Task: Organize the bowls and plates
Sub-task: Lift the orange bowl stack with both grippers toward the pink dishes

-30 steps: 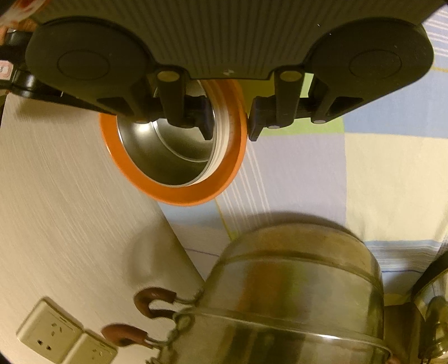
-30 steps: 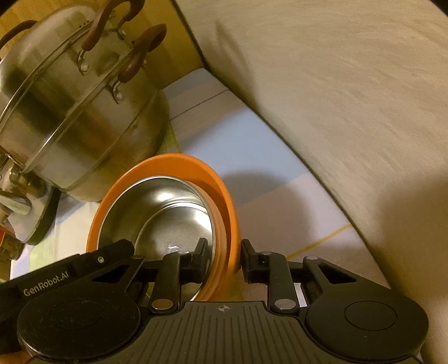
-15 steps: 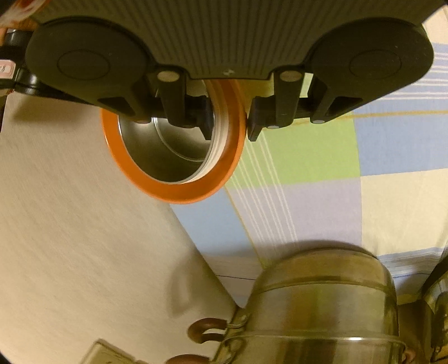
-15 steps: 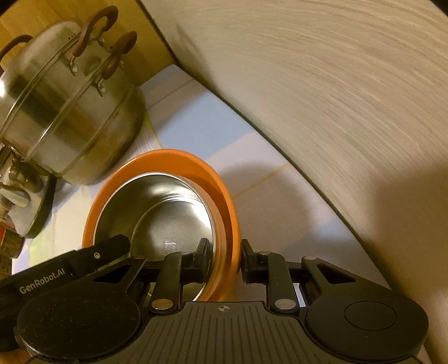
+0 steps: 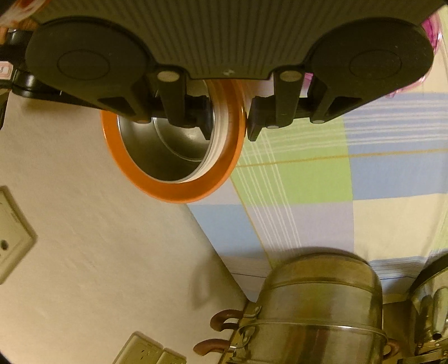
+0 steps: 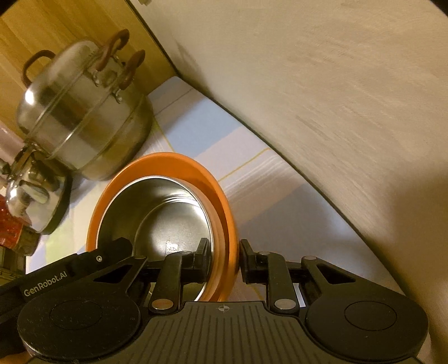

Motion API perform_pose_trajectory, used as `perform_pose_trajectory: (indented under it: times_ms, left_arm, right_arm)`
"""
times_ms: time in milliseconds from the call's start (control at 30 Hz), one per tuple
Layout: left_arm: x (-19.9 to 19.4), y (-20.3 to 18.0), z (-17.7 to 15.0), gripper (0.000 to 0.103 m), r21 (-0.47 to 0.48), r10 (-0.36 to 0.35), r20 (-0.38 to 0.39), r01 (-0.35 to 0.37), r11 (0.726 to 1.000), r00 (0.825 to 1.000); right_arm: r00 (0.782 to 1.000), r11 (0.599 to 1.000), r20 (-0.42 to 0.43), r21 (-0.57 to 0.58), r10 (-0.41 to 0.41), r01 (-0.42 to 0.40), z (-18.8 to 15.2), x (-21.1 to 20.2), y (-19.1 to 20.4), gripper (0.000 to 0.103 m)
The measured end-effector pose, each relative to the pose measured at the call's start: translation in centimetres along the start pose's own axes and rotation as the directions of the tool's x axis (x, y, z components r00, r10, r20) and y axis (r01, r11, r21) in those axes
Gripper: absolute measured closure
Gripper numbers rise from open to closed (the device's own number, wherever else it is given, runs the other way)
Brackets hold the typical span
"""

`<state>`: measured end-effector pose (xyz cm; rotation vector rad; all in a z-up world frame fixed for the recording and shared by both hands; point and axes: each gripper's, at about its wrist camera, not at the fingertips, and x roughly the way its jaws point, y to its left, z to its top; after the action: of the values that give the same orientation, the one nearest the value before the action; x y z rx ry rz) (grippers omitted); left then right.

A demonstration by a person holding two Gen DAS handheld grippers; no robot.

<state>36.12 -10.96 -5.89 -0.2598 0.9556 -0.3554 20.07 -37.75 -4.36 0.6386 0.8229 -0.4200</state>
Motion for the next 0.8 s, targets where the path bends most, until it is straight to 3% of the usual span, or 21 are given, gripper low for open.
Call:
perform_pose_trajectory:
  times_ms: [800]
  left_arm:
    - [-9.8, -3.8, -6.8, 0.081, 0.028, 0.004, 0.042, -0.005, 1.0, 0.999]
  right_arm:
    - [0.998, 0.999, 0.029, 0.002, 0.047, -0.047, -6.3, -11.0, -1.6, 0.081]
